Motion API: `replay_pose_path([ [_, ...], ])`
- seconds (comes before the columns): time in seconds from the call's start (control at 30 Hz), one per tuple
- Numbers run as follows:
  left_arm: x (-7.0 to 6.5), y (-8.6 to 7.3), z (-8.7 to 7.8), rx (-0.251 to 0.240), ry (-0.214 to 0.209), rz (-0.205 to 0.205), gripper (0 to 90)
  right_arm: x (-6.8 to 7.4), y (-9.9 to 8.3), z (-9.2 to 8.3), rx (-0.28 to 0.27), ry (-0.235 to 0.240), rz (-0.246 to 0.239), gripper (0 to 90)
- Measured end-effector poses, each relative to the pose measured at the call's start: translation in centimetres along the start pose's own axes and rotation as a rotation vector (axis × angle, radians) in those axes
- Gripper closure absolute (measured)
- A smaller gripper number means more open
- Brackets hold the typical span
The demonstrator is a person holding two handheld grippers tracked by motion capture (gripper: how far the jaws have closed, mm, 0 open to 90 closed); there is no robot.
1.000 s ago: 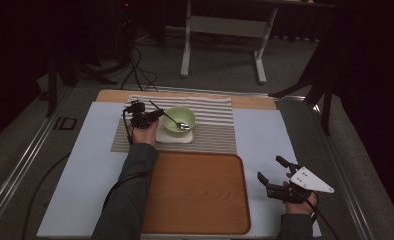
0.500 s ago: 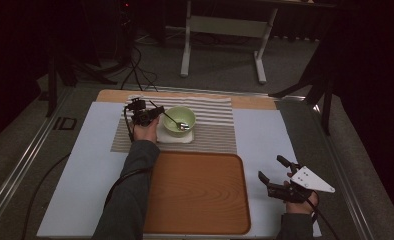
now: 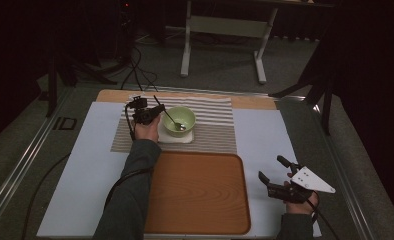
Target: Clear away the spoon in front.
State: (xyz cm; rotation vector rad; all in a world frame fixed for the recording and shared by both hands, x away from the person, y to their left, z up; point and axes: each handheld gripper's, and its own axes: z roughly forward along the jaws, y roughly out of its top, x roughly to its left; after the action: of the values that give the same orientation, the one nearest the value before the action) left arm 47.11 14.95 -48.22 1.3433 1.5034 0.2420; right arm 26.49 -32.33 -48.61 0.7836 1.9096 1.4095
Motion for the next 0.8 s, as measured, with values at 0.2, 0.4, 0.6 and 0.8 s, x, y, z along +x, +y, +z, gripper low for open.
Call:
replay_pose_path([
  [0.2,-0.7,0.3,-0.5,-0.004,0.005,0.011,90.0,0.1,0.0,-0.1,-0.004,-0.005,0.001,14.0],
  [0.4,-1.4,1.4,-1.4,-0.030,-0.010,0.025,90.0,0.1,0.0,-0.2,-0.005,-0.005,0.001,13.9],
  [0.6,-2.6,2.5,-2.5,-0.040,-0.036,0.049,90.0,0.1,0.0,-0.2,-0.006,-0.006,0.001,13.9],
  [0.8,-3.4,3.2,-3.6,-0.041,-0.063,0.068,90.0,0.1,0.1,-0.3,-0.007,-0.008,0.001,14.0],
])
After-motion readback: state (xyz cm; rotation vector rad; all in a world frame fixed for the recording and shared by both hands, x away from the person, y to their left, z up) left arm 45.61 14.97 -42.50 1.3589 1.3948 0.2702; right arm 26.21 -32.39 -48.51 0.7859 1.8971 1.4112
